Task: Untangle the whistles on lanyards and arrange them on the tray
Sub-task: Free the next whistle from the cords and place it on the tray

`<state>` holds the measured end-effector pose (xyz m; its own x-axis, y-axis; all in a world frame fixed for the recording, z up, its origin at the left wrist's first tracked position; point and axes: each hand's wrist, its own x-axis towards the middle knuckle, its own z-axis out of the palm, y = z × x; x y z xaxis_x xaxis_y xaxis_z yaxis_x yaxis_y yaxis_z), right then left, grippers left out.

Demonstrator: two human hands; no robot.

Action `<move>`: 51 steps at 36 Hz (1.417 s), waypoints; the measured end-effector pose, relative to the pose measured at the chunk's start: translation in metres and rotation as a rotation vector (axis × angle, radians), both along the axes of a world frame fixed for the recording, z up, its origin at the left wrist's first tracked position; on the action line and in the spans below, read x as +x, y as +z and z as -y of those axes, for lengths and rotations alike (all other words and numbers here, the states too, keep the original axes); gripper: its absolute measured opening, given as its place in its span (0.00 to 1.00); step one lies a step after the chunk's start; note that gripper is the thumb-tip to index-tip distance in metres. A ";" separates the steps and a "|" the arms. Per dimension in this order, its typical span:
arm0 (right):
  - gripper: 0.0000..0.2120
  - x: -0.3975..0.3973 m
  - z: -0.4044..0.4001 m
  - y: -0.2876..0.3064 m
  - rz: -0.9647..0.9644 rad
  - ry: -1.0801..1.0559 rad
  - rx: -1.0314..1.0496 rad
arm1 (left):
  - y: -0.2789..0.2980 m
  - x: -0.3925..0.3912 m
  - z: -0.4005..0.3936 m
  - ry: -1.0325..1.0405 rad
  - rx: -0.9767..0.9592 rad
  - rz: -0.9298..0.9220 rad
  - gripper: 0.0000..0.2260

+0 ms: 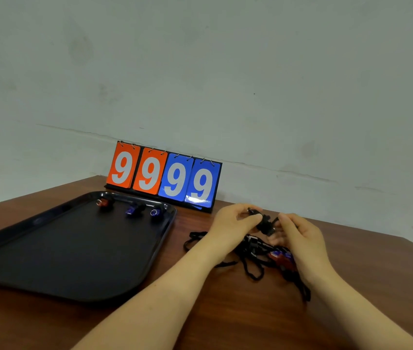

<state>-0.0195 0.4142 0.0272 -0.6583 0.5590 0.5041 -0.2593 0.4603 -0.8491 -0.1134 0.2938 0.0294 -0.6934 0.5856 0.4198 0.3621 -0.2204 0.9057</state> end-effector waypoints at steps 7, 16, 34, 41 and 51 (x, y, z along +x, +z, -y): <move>0.10 -0.002 0.001 0.001 0.018 0.273 -0.378 | -0.003 0.007 -0.003 -0.150 0.074 0.181 0.12; 0.08 -0.005 0.003 0.003 -0.051 0.382 -0.748 | -0.005 0.016 -0.011 -0.081 -0.002 0.075 0.10; 0.09 -0.002 0.010 -0.003 0.278 0.008 0.640 | -0.006 -0.001 -0.004 0.138 0.113 0.234 0.08; 0.05 0.004 0.005 0.003 0.120 -0.082 0.701 | -0.011 -0.001 -0.005 0.257 -0.242 -0.288 0.15; 0.08 0.007 0.001 0.008 0.024 -0.028 0.407 | -0.006 0.006 -0.005 0.073 -0.258 0.001 0.12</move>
